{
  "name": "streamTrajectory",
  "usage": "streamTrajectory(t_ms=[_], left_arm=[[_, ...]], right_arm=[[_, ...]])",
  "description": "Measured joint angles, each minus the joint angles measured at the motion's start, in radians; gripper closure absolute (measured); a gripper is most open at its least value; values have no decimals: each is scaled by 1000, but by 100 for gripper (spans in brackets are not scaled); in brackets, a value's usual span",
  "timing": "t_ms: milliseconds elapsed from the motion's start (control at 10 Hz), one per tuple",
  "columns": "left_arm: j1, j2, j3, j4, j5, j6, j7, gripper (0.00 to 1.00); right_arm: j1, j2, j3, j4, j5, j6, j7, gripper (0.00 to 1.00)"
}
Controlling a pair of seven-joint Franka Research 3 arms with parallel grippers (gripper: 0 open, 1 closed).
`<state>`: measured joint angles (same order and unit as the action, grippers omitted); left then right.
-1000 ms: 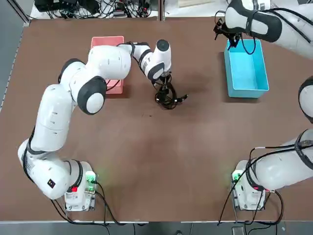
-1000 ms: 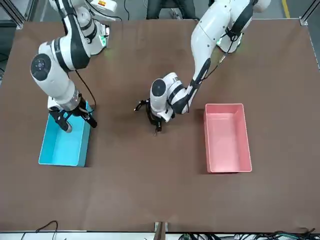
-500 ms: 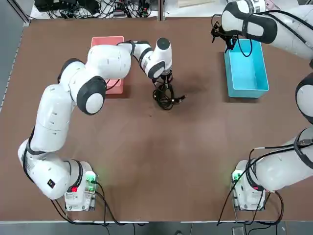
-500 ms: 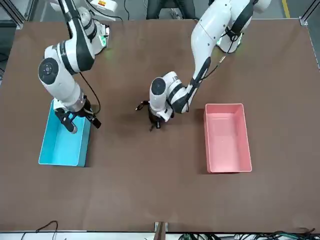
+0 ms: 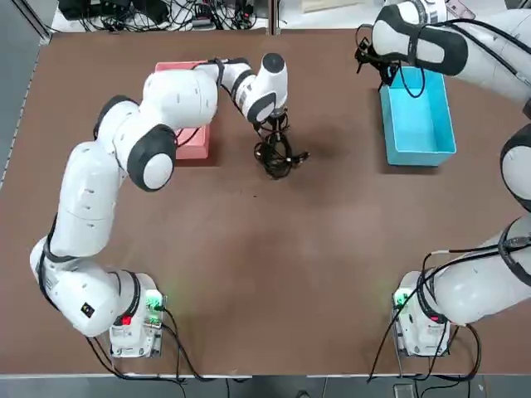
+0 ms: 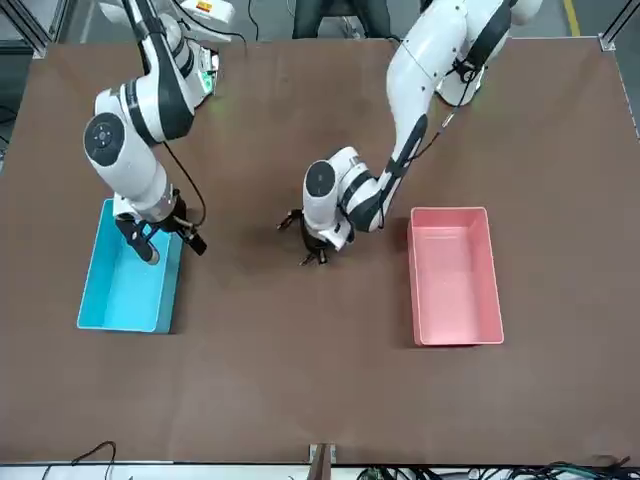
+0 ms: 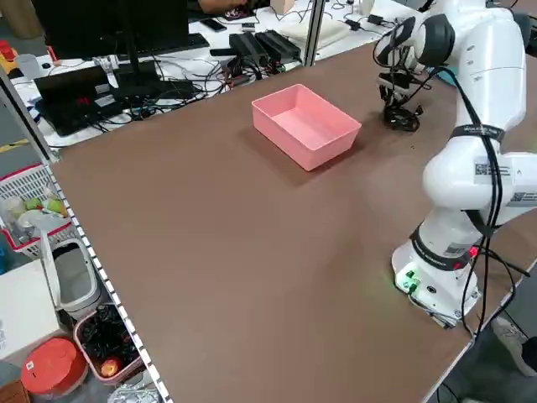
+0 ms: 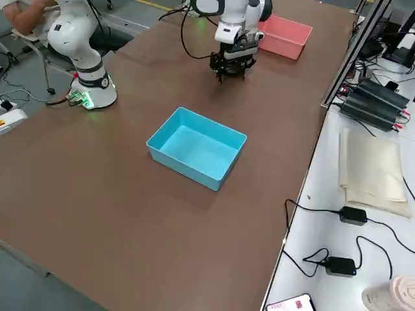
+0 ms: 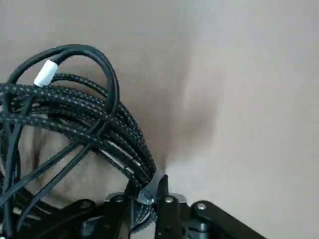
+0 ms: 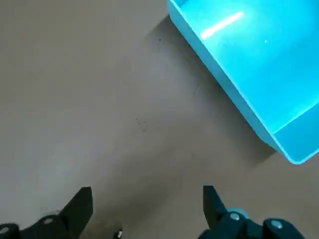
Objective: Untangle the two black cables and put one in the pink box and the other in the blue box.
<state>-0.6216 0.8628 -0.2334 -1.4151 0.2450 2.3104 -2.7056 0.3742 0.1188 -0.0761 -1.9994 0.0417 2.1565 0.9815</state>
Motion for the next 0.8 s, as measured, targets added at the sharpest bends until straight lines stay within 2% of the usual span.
streamTrajectory(t_ms=[300, 800], left_arm=[[51, -46, -16, 28, 0, -86, 5, 81], [48, -128, -69, 110, -66, -114, 4, 81]], right_arm=[[36, 0, 0, 1, 0, 4, 83, 2], [115, 10, 1, 3, 27, 6, 254, 1]])
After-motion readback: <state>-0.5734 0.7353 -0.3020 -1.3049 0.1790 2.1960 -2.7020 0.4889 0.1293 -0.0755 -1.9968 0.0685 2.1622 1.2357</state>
